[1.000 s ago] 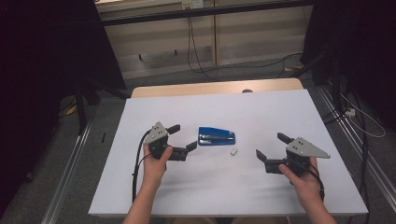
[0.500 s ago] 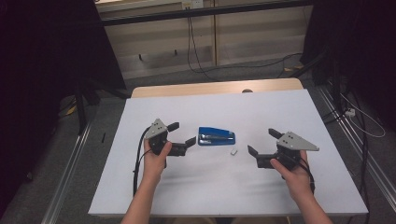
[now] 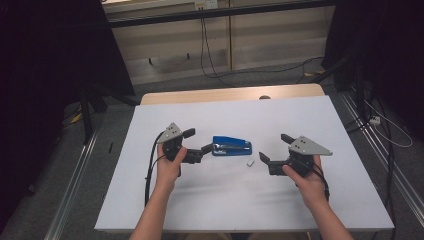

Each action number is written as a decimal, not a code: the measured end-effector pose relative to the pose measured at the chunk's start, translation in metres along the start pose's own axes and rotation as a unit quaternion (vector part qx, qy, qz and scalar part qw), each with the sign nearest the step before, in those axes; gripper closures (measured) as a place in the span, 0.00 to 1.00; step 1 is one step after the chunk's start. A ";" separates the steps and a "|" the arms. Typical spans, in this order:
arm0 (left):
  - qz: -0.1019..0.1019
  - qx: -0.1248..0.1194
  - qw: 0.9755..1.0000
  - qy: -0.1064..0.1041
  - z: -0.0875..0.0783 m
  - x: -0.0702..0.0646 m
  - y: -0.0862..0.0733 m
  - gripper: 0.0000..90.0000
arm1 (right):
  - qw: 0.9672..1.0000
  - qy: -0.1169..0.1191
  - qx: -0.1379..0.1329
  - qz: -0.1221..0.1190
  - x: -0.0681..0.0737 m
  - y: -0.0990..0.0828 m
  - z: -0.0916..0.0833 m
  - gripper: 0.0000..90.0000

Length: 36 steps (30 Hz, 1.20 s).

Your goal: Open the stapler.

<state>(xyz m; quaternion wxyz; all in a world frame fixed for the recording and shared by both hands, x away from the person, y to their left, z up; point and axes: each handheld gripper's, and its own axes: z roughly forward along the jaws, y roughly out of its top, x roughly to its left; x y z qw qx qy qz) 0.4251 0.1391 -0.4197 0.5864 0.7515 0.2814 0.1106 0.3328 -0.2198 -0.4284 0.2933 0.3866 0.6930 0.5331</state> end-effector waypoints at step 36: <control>0.052 0.103 0.993 -0.039 0.054 0.018 -0.015 0.16 | 1.000 0.003 0.027 0.013 0.004 -0.003 0.020 0.04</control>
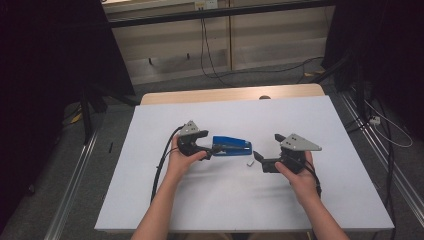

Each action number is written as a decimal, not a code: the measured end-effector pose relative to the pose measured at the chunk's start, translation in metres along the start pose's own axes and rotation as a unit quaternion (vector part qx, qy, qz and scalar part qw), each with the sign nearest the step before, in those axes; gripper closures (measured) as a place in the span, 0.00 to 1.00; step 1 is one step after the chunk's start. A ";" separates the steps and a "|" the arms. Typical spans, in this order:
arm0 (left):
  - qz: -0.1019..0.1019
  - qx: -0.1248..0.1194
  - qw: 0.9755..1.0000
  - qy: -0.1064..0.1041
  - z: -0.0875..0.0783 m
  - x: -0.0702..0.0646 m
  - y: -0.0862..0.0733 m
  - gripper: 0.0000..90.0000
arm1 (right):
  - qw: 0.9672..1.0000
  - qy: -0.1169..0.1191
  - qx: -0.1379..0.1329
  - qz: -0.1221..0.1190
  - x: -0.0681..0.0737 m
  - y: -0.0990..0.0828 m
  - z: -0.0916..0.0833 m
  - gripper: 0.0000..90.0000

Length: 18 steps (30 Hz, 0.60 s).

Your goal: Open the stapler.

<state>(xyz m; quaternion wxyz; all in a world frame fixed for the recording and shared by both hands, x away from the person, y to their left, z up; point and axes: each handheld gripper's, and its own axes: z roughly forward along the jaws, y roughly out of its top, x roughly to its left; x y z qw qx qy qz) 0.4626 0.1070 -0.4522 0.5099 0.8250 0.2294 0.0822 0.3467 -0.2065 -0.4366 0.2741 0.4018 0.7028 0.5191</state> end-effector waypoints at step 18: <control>-0.003 0.045 0.999 -0.017 0.015 0.007 -0.002 0.36 | 1.000 0.000 0.000 0.002 -0.002 0.001 0.000 0.04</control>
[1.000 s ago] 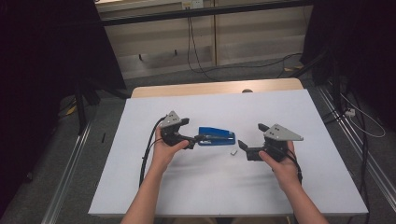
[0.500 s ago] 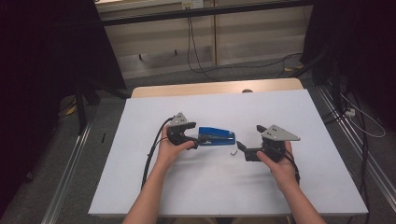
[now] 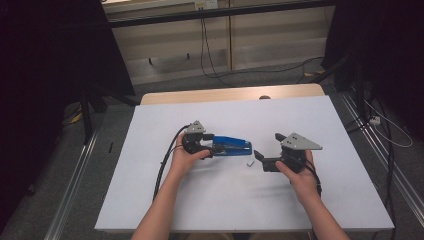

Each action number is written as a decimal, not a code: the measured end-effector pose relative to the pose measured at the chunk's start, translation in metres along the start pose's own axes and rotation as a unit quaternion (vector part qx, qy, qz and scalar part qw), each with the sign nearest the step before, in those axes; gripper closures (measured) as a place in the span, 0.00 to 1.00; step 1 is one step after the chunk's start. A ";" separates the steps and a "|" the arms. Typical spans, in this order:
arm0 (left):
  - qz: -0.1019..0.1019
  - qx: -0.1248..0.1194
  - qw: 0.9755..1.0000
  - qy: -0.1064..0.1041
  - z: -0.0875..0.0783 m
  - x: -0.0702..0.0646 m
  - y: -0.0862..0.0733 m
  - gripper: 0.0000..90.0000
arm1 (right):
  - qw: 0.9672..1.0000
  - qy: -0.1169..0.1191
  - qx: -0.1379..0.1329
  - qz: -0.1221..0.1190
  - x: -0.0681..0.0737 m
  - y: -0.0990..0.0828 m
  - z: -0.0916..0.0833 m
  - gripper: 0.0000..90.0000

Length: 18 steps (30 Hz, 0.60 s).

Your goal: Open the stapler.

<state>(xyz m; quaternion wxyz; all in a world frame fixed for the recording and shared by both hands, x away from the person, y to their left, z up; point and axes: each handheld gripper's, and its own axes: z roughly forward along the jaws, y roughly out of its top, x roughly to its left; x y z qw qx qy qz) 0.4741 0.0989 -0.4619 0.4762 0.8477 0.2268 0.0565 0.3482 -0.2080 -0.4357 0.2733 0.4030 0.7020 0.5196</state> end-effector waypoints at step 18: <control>0.006 0.010 1.000 -0.011 -0.002 0.006 -0.001 0.55 | 1.000 -0.001 0.003 0.001 -0.001 -0.002 0.000 0.04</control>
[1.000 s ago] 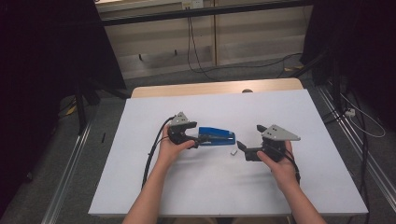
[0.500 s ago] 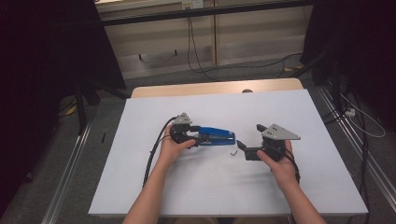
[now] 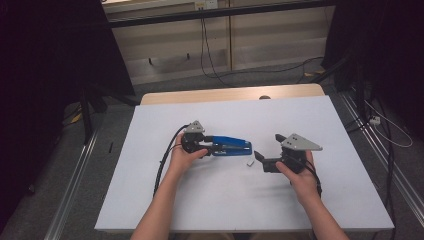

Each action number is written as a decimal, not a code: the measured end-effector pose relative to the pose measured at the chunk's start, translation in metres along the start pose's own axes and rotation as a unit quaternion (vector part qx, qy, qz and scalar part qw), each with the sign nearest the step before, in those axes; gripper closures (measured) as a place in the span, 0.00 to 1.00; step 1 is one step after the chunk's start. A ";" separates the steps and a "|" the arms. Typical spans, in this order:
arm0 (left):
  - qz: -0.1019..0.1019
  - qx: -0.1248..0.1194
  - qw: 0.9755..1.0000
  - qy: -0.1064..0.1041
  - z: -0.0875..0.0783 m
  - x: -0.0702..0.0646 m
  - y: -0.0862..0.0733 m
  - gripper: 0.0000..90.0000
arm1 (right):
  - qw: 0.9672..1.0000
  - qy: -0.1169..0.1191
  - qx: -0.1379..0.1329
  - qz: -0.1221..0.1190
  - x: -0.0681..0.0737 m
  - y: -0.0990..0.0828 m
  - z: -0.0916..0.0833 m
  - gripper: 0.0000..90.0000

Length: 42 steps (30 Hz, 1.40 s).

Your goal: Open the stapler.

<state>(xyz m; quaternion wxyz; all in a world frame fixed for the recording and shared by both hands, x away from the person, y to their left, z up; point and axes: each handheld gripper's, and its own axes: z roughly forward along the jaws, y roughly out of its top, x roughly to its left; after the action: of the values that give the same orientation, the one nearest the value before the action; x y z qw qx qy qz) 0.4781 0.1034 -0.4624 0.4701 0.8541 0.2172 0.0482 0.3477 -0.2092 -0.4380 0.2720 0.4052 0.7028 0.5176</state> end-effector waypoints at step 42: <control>0.008 -0.048 0.999 -0.014 -0.019 -0.010 0.032 0.71 | 0.995 0.050 0.079 0.031 0.053 0.016 0.070 0.98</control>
<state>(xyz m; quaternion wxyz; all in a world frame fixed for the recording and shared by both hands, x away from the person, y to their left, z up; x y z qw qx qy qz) 0.4743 0.0996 -0.4247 0.5136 0.8327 0.2007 0.0504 0.3806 -0.1269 -0.4427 0.1874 0.4206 0.7412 0.4886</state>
